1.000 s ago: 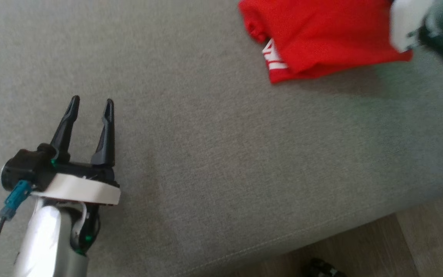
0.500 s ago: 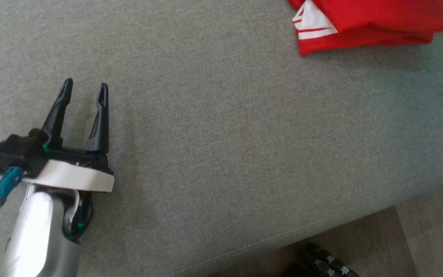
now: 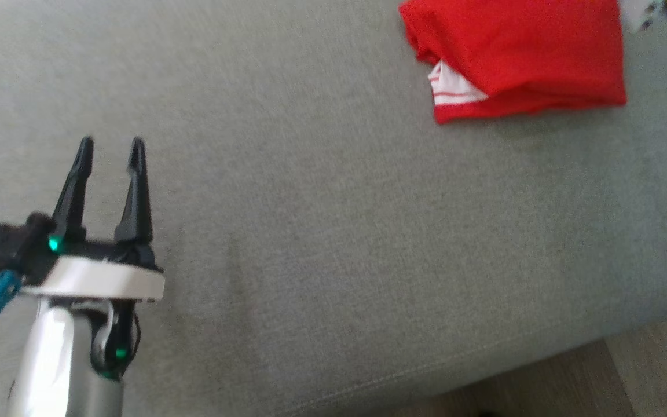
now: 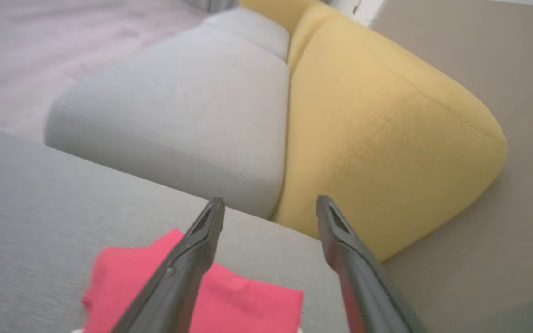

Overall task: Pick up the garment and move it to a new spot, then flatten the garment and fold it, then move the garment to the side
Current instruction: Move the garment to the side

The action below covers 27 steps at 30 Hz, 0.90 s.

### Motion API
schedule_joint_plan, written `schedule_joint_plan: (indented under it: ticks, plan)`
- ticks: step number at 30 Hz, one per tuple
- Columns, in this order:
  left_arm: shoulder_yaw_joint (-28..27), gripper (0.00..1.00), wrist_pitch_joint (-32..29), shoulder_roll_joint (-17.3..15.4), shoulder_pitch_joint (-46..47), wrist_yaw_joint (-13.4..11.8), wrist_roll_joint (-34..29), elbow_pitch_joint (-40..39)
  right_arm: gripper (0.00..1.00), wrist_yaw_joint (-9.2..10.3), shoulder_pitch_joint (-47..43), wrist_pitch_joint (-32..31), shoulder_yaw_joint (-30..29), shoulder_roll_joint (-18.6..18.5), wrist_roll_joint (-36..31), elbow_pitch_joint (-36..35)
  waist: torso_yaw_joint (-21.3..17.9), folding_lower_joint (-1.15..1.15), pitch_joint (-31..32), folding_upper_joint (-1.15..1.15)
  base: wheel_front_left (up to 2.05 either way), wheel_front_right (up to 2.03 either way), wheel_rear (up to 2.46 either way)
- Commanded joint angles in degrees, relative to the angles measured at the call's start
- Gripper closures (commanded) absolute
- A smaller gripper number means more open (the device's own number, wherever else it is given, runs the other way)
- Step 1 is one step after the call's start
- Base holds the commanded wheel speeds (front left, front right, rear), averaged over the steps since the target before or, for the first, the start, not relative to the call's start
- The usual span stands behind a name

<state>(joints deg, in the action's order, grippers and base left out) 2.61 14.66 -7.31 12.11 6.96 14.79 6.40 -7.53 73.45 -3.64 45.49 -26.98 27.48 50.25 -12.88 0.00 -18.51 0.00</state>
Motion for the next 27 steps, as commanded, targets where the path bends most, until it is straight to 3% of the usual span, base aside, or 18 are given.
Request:
schedule_joint_plan:
  ticks: [1, 14, 27]
  plan:
    - [-2.5, 0.0, 0.3, -0.5, -0.4, -0.2, 0.2, -2.3, 0.0, 0.04, -2.1, 1.7, -1.3, 0.7, 0.8, -2.2, 1.8, 0.0, 4.3, 0.0, 0.0, 0.0, 0.0]
    - [-6.6, 0.0, 0.3, 0.8, -6.5, -1.8, 0.3, 0.0, 0.0, 0.04, -30.5, 13.4, -15.7, 5.1, -0.4, -13.1, 7.7, 0.0, 18.2, 0.0, 0.0, 0.0, 0.0]
    - [-8.0, 0.0, 0.3, 0.4, -6.4, -1.9, 0.8, 10.6, 0.0, 0.04, -50.2, 18.3, -27.0, 12.5, -4.7, -19.1, 11.8, 0.0, 21.2, 0.0, 0.0, 0.0, 0.0]
